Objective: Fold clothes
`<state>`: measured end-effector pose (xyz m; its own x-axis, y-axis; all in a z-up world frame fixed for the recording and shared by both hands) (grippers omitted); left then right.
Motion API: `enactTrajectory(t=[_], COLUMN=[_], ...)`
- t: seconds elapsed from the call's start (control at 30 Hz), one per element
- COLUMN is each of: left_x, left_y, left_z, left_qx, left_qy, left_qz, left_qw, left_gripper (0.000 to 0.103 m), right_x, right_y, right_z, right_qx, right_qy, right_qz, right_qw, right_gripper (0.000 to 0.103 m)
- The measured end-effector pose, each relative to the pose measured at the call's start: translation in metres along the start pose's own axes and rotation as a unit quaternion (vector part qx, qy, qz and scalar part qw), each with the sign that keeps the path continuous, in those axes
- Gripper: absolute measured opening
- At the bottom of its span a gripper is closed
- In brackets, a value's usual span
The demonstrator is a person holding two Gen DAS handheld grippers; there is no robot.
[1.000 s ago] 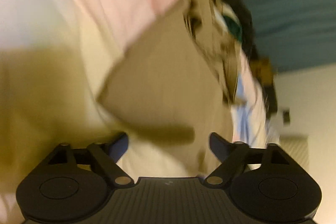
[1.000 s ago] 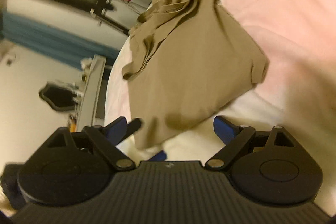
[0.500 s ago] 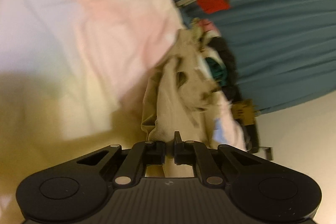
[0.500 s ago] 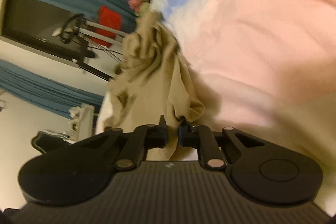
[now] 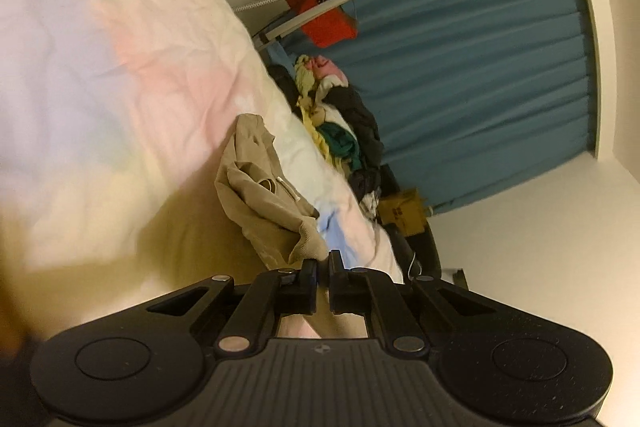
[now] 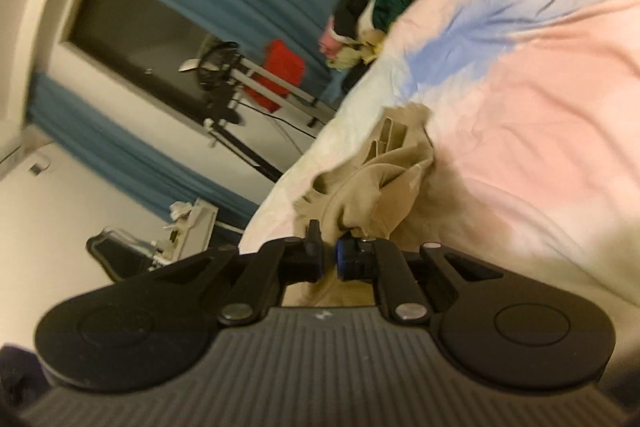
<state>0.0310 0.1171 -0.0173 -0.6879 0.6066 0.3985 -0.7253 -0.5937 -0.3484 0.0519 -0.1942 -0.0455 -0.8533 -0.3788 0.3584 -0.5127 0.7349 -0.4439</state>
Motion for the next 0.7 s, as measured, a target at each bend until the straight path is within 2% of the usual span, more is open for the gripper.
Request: enactTrajectory(t=[0.1, 0.17, 0.23, 0.4, 0.53, 0.6, 0.7], left_x=[0.034, 0.039, 0.033, 0.002, -0.050, -0.076, -0.120], left_y=[0.042, 0.054, 0.051, 0.010, -0.042, -0.062, -0.078], left_z=[0.001, -0.006, -0.006, 0.020, 0.051, 0.062, 0.063], left_qx=[-0.040, -0.020, -0.014, -0.028, -0.049, -0.079, -0.121], left_qy=[-0.056, -0.062, -0.066, -0.065, -0.082, -0.105, -0.129], left_qz=[0.006, 0.000, 0.002, 0.007, 0.019, 0.043, 0.056], left_qw=[0.9976, 0.9979, 0.9977, 0.9974, 0.9952, 0.9904, 0.9827], left_gripper=[0.005, 0.005, 0.005, 0.005, 0.005, 0.006, 0.006], right_x=[0.036, 0.056, 0.058, 0.027, -0.019, -0.045, -0.087], right_y=[0.024, 0.042, 0.047, 0.013, -0.032, -0.054, -0.079], right_z=[0.003, 0.007, 0.014, 0.009, 0.000, -0.003, 0.001], right_qx=[0.011, 0.017, 0.004, -0.010, -0.029, -0.040, -0.037], right_qy=[-0.002, -0.002, 0.005, 0.018, 0.041, 0.051, 0.078], right_qz=[0.008, 0.012, 0.013, 0.025, 0.032, 0.031, 0.021], right_qw=[1.000, 1.000, 1.000, 0.999, 0.998, 0.997, 0.996], right_gripper=[0.010, 0.010, 0.010, 0.010, 0.010, 0.010, 0.010])
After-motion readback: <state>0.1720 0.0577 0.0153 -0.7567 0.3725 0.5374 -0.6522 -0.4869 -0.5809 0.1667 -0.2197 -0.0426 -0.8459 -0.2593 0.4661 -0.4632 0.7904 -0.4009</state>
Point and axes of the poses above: each gripper's, at about its wrist camera, not at the fingertips, and x roughly against the way its jaws point, z to its right, y to its underside, the point moved 6 cm from there along -x, roughly the way its jaws point, and after that the axes turned 5 degrees about -z, right-handed, at the moved point
